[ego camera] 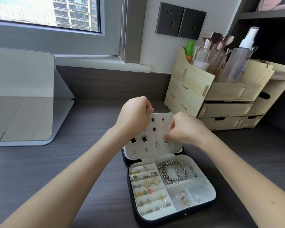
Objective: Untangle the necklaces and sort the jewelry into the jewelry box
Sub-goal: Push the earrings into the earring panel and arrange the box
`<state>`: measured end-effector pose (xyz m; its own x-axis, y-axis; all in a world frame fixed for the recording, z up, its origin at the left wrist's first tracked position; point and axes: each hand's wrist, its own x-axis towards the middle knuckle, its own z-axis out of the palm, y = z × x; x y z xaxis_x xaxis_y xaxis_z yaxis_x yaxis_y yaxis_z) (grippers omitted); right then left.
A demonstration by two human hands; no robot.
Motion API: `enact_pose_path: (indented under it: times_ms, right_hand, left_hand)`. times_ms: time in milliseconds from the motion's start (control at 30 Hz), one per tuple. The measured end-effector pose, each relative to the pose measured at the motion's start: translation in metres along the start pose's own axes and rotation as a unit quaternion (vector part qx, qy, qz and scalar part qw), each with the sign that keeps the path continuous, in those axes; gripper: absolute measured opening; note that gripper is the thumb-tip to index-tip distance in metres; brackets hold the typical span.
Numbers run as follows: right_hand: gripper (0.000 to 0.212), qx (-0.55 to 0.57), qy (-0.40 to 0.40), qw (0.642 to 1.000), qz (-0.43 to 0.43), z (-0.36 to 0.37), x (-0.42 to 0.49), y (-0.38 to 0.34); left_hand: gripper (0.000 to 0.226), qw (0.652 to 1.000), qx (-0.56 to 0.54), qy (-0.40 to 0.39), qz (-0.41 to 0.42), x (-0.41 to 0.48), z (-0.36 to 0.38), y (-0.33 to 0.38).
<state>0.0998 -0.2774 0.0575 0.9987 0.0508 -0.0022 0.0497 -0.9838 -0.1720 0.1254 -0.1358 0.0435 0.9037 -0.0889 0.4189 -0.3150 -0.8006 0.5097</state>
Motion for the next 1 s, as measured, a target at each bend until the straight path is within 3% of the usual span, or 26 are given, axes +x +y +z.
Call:
enact_pose_path:
  times_ms: [133, 233, 300, 467, 767, 900, 1000]
  right_hand:
    - [0.02, 0.085, 0.046, 0.995, -0.027, -0.002, -0.01, 0.015]
    - [0.022, 0.161, 0.183, 0.969, -0.044, -0.001, -0.012, 0.028]
    - [0.02, 0.165, 0.22, 0.96, -0.048, 0.004, -0.004, 0.036]
    - [0.02, 0.19, 0.097, 0.977, -0.029, 0.035, 0.025, 0.045]
    - [0.029, 0.267, 0.025, 0.963, 0.021, 0.047, 0.039, 0.038]
    - [0.042, 0.279, -0.031, 0.957, 0.067, 0.044, 0.038, 0.039]
    - [0.035, 0.319, -0.052, 0.943, 0.074, 0.044, 0.04, 0.044]
  left_hand:
    - [0.014, 1.0, -0.02, 0.003, 0.005, 0.002, 0.001, -0.003]
    - [0.012, 0.999, -0.043, 0.006, 0.002, 0.003, 0.002, -0.006]
    - [0.01, 0.999, -0.053, -0.003, -0.007, 0.004, 0.004, -0.011]
    - [0.006, 0.993, -0.064, -0.072, -0.06, 0.005, 0.011, -0.03]
    - [0.008, 0.981, -0.07, -0.139, -0.118, 0.007, 0.015, -0.053]
    - [0.035, 0.961, 0.007, -0.227, -0.161, 0.008, 0.005, -0.055]
    - [0.041, 0.936, -0.008, -0.289, -0.202, 0.008, -0.006, -0.057]
